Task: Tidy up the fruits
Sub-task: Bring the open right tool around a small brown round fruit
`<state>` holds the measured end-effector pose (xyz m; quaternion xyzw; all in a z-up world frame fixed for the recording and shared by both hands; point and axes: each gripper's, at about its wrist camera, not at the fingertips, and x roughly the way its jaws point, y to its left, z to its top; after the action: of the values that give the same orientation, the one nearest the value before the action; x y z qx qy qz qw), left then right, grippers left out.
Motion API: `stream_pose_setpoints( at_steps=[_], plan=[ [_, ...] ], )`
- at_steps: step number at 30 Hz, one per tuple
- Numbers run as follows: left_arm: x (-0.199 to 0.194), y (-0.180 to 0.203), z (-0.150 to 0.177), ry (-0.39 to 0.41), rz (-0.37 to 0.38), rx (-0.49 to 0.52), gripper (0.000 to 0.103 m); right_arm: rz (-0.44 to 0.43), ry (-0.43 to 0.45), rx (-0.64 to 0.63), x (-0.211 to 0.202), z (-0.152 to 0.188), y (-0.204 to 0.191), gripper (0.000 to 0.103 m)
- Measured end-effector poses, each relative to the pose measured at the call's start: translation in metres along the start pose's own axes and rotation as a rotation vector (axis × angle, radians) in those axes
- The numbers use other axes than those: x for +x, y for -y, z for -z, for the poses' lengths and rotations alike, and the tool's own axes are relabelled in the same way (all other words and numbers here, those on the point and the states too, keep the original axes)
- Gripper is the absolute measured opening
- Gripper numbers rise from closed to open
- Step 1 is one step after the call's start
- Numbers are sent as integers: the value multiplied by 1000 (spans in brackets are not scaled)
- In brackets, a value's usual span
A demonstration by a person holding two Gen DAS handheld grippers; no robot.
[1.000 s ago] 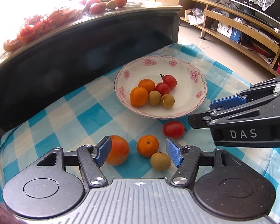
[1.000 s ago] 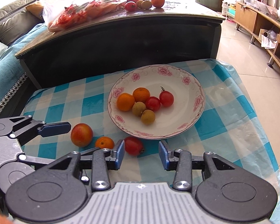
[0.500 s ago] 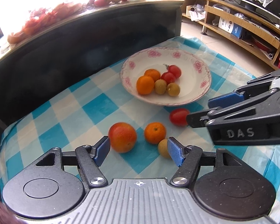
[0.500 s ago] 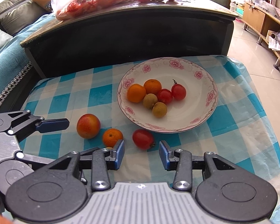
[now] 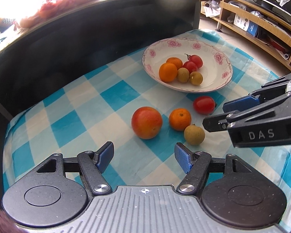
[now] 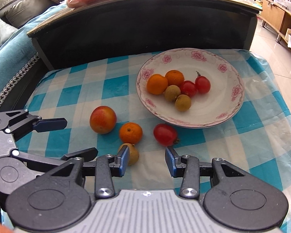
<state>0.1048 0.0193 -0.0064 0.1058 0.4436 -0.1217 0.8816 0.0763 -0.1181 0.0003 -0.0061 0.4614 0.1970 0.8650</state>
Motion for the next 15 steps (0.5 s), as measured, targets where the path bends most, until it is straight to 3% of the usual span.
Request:
stream_pose_setpoints(
  at_steps=[15],
  plan=[
    [0, -13, 8, -16, 12, -31, 76, -61, -56, -25, 26, -5, -20, 43]
  ],
)
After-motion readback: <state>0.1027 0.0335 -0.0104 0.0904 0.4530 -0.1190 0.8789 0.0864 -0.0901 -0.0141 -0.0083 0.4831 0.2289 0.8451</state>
